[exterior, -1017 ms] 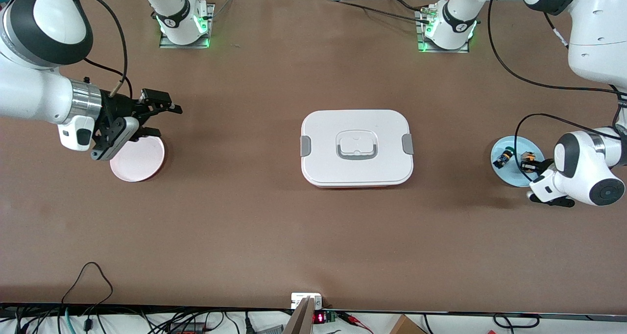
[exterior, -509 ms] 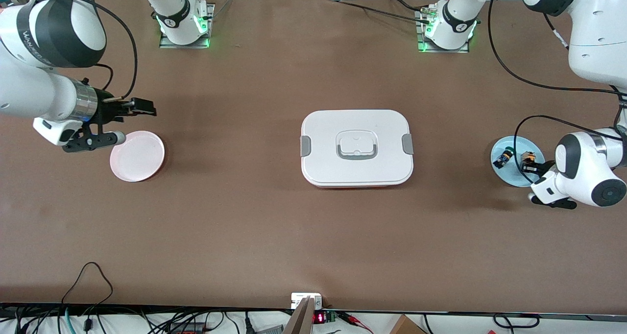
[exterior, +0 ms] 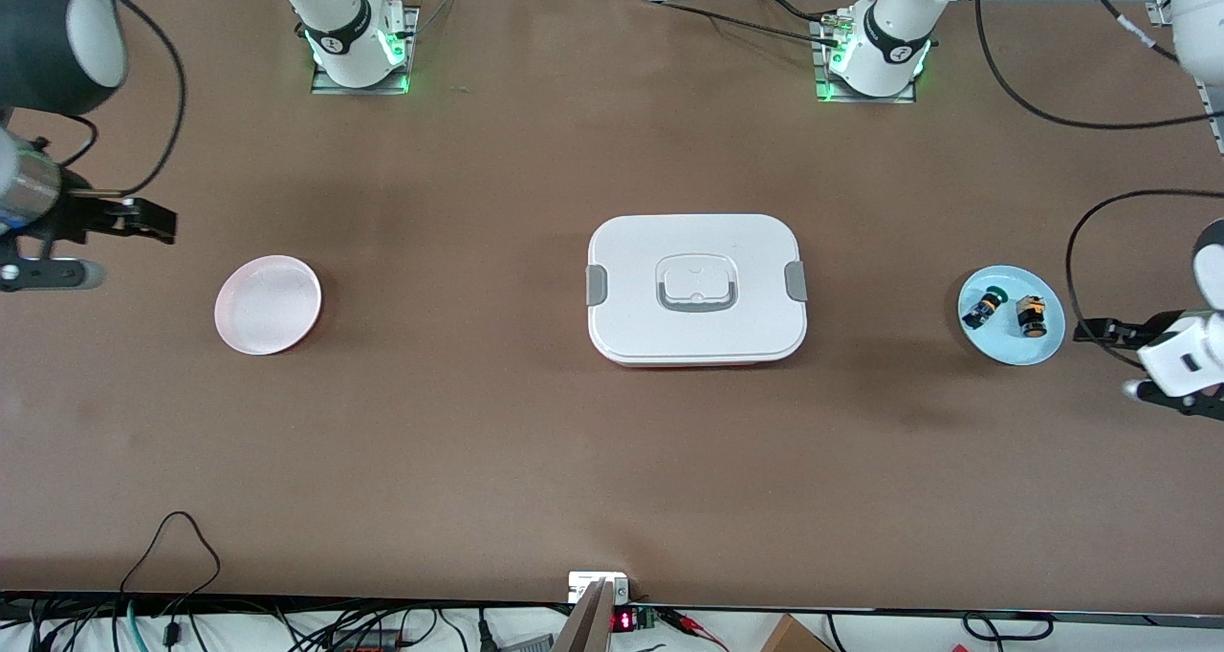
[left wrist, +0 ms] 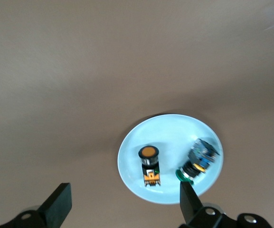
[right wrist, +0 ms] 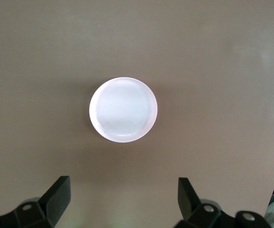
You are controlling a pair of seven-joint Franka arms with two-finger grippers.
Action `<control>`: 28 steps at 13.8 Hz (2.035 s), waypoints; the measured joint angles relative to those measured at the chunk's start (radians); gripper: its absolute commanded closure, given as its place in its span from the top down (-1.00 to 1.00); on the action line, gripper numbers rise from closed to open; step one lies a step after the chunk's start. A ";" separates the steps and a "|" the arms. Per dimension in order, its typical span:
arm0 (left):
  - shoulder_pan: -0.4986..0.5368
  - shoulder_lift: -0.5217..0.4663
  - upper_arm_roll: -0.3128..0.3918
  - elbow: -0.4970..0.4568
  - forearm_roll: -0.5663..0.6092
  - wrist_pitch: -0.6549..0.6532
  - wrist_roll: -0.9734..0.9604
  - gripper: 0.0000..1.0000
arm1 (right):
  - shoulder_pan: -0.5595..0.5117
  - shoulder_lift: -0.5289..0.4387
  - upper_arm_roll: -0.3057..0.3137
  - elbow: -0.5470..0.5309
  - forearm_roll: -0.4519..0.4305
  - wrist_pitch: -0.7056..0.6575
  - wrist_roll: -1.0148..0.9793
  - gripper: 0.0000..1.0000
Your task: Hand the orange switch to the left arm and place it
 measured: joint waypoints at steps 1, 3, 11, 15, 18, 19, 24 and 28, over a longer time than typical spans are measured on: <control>-0.006 -0.032 -0.003 0.001 0.000 -0.007 0.005 1.00 | -0.051 0.001 0.034 0.002 0.000 0.000 0.011 1.00; -0.013 -0.078 -0.017 0.014 0.000 -0.008 0.016 1.00 | -0.155 0.001 0.128 0.004 0.000 0.002 0.054 1.00; -0.030 -0.127 -0.081 0.198 -0.031 -0.264 0.061 1.00 | -0.228 -0.020 0.191 0.024 0.029 -0.006 0.119 1.00; -0.102 -0.258 -0.086 0.172 -0.045 -0.360 -0.174 1.00 | -0.229 -0.027 0.192 -0.031 0.054 0.026 0.119 1.00; -0.118 -0.391 -0.085 0.017 -0.088 -0.363 -0.324 1.00 | -0.231 -0.046 0.192 -0.119 0.054 0.107 0.114 1.00; -0.118 -0.427 -0.083 -0.040 -0.098 -0.352 -0.361 1.00 | -0.231 -0.064 0.192 -0.153 0.054 0.126 0.113 1.00; -0.148 -0.501 -0.090 -0.138 -0.139 -0.355 -0.506 1.00 | -0.231 -0.180 0.196 -0.201 0.065 0.119 0.048 1.00; -0.155 -0.501 -0.102 -0.135 -0.113 -0.367 -0.540 1.00 | -0.231 -0.199 0.198 -0.199 0.085 0.116 0.034 1.00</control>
